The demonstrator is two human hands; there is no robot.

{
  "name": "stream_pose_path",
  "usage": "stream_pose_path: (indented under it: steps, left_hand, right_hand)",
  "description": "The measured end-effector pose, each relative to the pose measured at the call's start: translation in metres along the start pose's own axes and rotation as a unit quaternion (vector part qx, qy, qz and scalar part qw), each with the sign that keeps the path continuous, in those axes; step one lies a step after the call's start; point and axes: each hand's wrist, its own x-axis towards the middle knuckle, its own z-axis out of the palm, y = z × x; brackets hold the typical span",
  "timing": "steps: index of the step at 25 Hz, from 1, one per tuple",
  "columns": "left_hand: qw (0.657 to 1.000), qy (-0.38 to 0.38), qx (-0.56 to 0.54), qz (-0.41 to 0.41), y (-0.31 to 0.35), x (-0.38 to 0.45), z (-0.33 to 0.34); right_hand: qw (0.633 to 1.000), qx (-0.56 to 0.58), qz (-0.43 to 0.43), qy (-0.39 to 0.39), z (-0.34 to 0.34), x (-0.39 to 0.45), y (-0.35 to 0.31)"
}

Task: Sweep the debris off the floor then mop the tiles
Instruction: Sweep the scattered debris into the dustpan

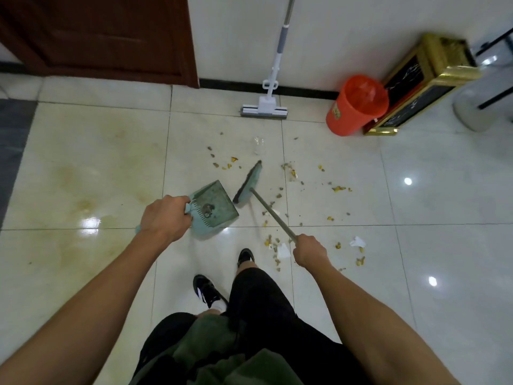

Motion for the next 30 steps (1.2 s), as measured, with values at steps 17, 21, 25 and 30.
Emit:
stream_pose_path:
  steps: [17, 21, 25, 30]
  left_hand:
    - [0.992, 0.000, 0.082, -0.099, -0.060, 0.152, -0.070]
    - [0.991, -0.018, 0.110, -0.075, -0.045, 0.193, -0.079]
    - [0.991, -0.030, 0.124, -0.042, -0.025, 0.219, -0.085]
    - [0.992, -0.031, 0.125, 0.015, -0.002, 0.242, -0.092]
  right_hand:
    - [0.985, 0.091, -0.143, -0.020, -0.152, 0.204, -0.216]
    - [0.986, 0.079, -0.138, -0.049, -0.167, 0.227, -0.225]
    - [0.990, 0.094, -0.091, -0.050, -0.160, 0.232, -0.197]
    - [0.992, 0.111, -0.008, -0.065, -0.141, 0.207, -0.134]
